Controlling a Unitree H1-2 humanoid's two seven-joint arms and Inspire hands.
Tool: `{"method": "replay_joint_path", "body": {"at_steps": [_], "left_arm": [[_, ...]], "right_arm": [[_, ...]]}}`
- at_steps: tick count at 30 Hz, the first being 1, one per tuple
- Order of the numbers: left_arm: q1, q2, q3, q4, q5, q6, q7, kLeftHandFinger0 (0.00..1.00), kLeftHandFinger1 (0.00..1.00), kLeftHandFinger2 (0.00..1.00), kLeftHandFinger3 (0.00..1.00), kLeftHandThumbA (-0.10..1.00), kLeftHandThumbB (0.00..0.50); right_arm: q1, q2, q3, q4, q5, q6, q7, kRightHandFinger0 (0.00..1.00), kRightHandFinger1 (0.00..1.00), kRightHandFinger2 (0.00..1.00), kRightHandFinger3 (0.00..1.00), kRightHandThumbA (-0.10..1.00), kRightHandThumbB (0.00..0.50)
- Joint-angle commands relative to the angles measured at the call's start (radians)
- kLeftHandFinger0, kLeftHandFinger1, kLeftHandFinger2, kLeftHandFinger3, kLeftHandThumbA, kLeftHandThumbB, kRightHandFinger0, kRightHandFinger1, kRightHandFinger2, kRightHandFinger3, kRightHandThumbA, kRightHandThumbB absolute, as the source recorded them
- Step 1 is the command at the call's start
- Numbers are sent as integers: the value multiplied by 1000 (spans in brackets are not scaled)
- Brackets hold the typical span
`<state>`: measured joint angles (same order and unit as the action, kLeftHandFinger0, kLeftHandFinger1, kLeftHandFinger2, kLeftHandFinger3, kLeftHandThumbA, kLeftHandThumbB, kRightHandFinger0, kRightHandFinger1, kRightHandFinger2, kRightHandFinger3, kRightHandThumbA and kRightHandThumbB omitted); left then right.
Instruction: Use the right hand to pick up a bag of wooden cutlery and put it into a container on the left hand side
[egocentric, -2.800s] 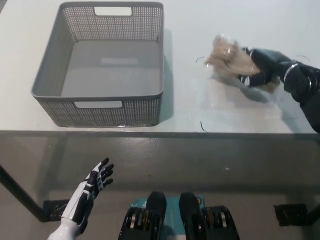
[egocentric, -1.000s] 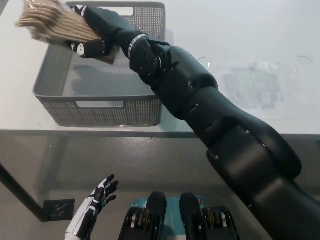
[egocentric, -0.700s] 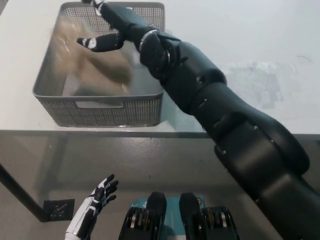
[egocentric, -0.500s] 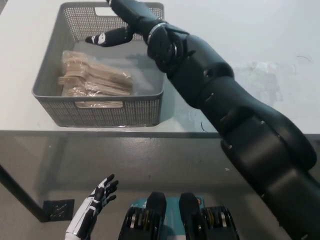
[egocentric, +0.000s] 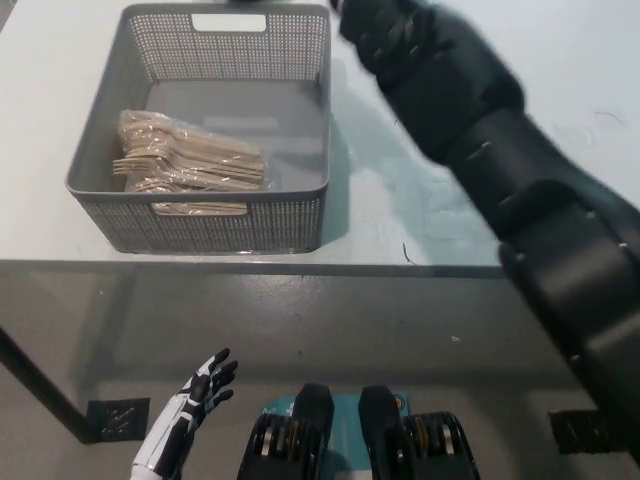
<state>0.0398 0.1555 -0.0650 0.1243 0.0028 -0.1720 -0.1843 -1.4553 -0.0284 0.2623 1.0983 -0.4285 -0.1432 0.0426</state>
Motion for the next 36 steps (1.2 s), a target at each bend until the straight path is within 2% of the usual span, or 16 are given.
{"method": "replay_joint_path", "body": {"at_steps": [1,6,10,11,14,16,17,20,22,24,30,31,32,36], "left_arm": [[5,12,-1,-35,-1,-38,-6,1000,1000,1000,1000,1000,108],[7,17,2,-48,-3,-23,-7,1000,1000,1000,1000,1000,108],[-9,20,10,-49,-27,-12,-18,1000,1000,1000,1000,1000,99],[-12,21,9,-49,-23,-9,-16,1000,1000,1000,1000,1000,102],[-24,23,12,-43,-17,-6,-13,1000,1000,1000,1000,1000,101],[-25,24,12,-44,-18,-3,-14,1000,1000,1000,1000,1000,99],[-31,22,13,-38,-18,-7,-11,1000,1000,1000,1000,1000,94],[-34,23,16,-31,-10,-8,-6,1000,1000,1000,1000,1000,93],[-29,25,17,-25,-11,-15,-6,1000,1000,1000,1000,1000,93],[-29,24,16,-23,-17,-15,-11,1000,1000,1000,1000,1000,73],[-33,23,18,-15,-22,-17,-13,1000,1000,1000,1000,1000,92],[-31,24,20,-21,-27,-12,-15,1000,1000,1000,1000,1000,91],[-32,25,22,-25,-26,-5,-14,1000,1000,1000,1000,1000,91],[-40,24,24,-18,-37,-11,-21,1000,1000,1000,1000,1000,98]], "right_arm": [[124,-135,-82,-443,127,62,142,1000,1000,1000,1000,989,496],[359,-233,-172,-846,241,135,205,1000,1000,1000,1000,982,500],[540,-288,-234,-1091,330,158,221,1000,1000,1000,1000,972,467],[603,-293,-249,-1161,363,163,220,1000,1000,1000,1000,909,452],[696,-302,-257,-1240,396,129,211,1000,1000,1000,1000,903,447],[789,-297,-265,-1303,391,92,177,1000,1000,1000,1000,898,472],[850,-296,-268,-1339,390,73,159,1000,1000,1000,1000,883,463],[954,-289,-261,-1367,384,26,138,1000,1000,1000,1000,910,466],[1025,-271,-255,-1381,411,19,137,1000,1000,1000,1000,898,487],[1108,-250,-238,-1397,412,13,130,1000,1000,1000,1000,914,500],[1253,-239,-202,-1367,446,-45,152,1000,1000,1000,1000,926,490],[1292,-233,-196,-1353,425,-56,146,1000,1000,1000,1000,963,499],[1317,-228,-193,-1334,424,-69,146,1000,1000,1000,1000,997,490],[1366,-204,-183,-1233,437,-121,151,1000,1000,1000,1000,1000,469]]}}
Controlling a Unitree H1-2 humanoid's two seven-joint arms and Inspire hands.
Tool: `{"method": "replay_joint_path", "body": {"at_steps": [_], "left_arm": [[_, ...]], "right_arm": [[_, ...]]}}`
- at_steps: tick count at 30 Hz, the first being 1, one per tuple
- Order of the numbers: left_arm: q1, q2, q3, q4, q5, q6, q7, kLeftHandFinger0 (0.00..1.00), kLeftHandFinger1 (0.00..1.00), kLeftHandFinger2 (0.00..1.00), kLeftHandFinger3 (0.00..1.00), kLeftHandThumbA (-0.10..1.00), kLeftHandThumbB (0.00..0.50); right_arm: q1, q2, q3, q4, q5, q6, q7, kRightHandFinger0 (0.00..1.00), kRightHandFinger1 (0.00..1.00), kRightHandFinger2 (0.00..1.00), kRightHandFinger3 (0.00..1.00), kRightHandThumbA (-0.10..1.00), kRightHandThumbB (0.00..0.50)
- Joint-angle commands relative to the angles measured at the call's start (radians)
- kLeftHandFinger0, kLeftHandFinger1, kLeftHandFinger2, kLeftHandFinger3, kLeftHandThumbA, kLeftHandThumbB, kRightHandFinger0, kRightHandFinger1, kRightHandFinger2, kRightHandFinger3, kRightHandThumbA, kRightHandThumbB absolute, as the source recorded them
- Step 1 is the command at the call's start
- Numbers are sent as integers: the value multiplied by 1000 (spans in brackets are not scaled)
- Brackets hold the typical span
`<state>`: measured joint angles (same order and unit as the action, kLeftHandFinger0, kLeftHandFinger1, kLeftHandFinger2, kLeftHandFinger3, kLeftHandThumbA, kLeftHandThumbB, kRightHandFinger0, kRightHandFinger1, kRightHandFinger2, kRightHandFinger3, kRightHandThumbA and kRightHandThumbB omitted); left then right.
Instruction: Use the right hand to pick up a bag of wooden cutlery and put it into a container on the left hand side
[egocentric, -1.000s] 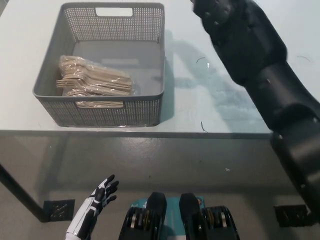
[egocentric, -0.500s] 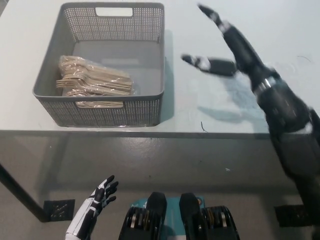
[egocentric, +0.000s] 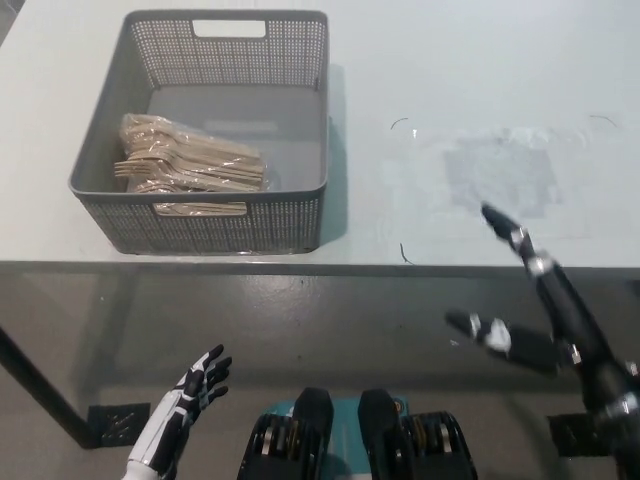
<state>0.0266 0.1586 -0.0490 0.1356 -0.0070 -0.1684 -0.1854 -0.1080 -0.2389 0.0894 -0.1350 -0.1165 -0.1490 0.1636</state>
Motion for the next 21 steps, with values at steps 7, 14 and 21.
{"method": "replay_joint_path", "body": {"at_steps": [7,14,21], "left_arm": [[-34,21,8,-29,-21,-14,-16,1000,1000,1000,1000,1000,69],[-45,21,9,-23,-18,-20,-17,1000,1000,1000,1000,1000,81],[-38,15,5,-16,-9,-21,-13,1000,1000,1000,1000,1000,65]], "right_arm": [[67,79,-11,198,329,-126,123,1000,1000,1000,1000,957,433],[91,93,-42,271,406,-93,167,1000,1000,1000,1000,977,306],[71,92,-37,374,373,-126,181,1000,1000,1000,1000,1000,325]]}}
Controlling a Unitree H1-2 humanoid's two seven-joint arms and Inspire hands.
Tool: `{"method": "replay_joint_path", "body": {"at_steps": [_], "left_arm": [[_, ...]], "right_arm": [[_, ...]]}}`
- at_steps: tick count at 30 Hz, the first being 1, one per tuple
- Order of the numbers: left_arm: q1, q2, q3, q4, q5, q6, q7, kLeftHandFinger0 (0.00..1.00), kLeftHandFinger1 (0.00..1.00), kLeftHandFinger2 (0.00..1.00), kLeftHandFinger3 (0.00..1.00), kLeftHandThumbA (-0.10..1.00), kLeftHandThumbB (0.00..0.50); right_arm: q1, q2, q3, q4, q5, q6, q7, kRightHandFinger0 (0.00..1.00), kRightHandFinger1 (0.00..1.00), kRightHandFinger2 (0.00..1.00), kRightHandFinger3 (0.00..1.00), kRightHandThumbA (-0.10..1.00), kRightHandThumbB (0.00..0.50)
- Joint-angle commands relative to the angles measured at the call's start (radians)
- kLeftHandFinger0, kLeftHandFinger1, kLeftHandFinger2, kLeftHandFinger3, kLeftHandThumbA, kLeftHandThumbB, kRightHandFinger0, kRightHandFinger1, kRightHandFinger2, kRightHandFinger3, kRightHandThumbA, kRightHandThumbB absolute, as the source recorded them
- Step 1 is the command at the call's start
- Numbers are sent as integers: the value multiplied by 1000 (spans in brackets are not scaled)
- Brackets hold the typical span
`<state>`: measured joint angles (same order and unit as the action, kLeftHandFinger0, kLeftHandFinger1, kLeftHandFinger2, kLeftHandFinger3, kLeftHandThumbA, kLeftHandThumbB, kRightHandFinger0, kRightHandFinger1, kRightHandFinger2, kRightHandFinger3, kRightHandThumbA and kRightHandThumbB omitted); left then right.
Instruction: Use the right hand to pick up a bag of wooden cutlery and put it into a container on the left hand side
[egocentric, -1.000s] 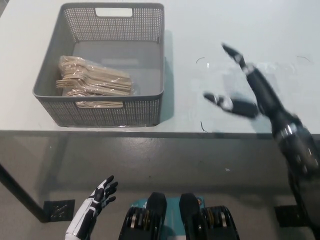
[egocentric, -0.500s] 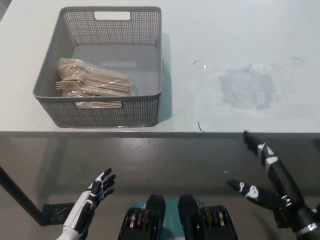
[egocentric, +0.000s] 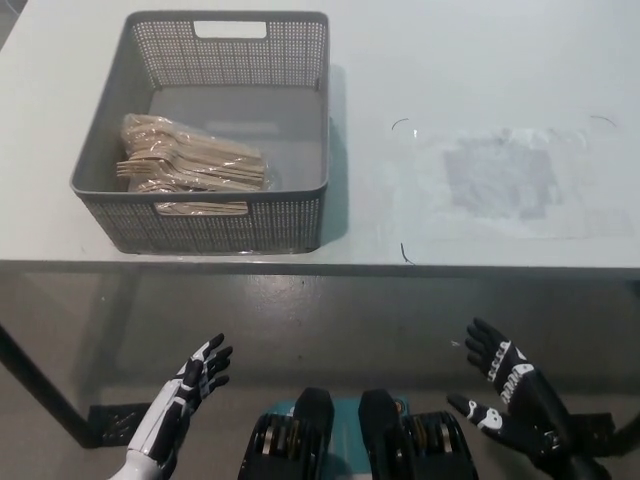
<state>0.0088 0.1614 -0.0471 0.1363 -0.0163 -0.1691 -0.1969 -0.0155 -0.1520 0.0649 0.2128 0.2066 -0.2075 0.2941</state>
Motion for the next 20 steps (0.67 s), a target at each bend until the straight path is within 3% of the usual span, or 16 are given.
{"method": "replay_joint_path", "body": {"at_steps": [1,11,20], "left_arm": [[-20,12,3,-18,-2,-20,-3,1000,1000,1000,1000,1000,64],[-19,11,8,-19,-1,-20,3,1000,1000,1000,1000,1000,67],[-9,8,10,-15,-5,-28,4,1000,1000,1000,1000,1000,55]], "right_arm": [[-26,7,-12,32,46,-68,47,1000,1000,1000,1000,1000,332],[-57,11,-13,54,56,-43,50,1000,1000,1000,1000,987,323],[-82,13,-14,79,44,-40,45,1000,1000,1000,1000,983,352]]}}
